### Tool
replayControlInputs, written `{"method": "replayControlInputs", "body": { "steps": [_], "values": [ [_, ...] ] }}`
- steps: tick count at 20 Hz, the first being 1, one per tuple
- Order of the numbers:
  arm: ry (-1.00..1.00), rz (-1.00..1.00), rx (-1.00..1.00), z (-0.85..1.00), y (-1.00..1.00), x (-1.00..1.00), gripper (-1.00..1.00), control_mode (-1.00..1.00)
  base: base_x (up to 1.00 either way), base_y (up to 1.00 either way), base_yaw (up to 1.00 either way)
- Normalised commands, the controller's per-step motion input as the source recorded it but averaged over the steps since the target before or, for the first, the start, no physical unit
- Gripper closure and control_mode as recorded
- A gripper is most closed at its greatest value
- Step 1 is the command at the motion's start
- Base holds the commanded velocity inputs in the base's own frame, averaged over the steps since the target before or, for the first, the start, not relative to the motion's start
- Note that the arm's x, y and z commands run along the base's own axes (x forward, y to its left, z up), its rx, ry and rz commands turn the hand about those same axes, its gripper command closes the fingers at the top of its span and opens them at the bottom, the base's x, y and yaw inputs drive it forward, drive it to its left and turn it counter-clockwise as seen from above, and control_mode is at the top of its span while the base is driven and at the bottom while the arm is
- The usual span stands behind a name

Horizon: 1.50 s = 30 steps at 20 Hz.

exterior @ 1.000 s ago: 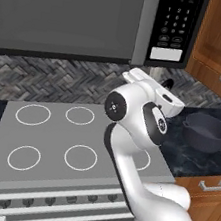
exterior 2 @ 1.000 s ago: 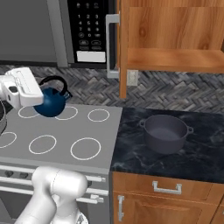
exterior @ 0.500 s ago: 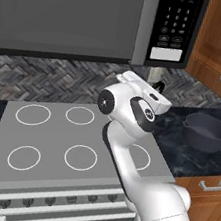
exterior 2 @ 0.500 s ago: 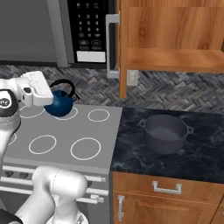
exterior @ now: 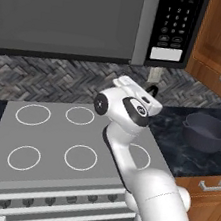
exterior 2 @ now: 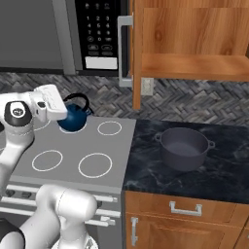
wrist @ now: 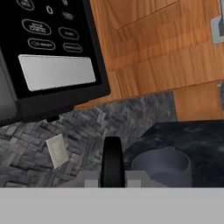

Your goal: Pick the kettle from the cabinet and place it on a stove burner. Then pick the pot from the counter and place it on another stove burner. Finally, turn both burners on.

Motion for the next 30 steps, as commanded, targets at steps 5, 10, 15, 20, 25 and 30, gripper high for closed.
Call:
{"method": "replayControlInputs", "body": {
  "steps": [5, 10, 15, 20, 25, 30],
  "values": [
    [0.0, -0.04, 0.0, -0.22, 0.0, 0.25, 1.0, -1.0, 0.0, 0.0, 0.0],
    [0.0, -0.01, 0.0, -0.08, 0.0, 0.13, 1.0, -1.0, 0.0, 0.0, 0.0],
    [0.0, -0.06, 0.0, -0.19, 0.0, 0.3, 1.0, -1.0, 0.0, 0.0, 0.0],
    [0.0, -0.07, 0.0, -0.18, -0.03, 0.24, 1.0, -1.0, 0.0, 0.0, 0.0],
    [0.0, -0.08, 0.0, -0.1, -0.01, 0.2, 1.0, -1.0, 0.0, 0.0, 0.0],
    [0.0, -0.08, 0.0, -0.13, -0.02, 0.18, 1.0, -1.0, 0.0, 0.0, 0.0]
  ]
}}
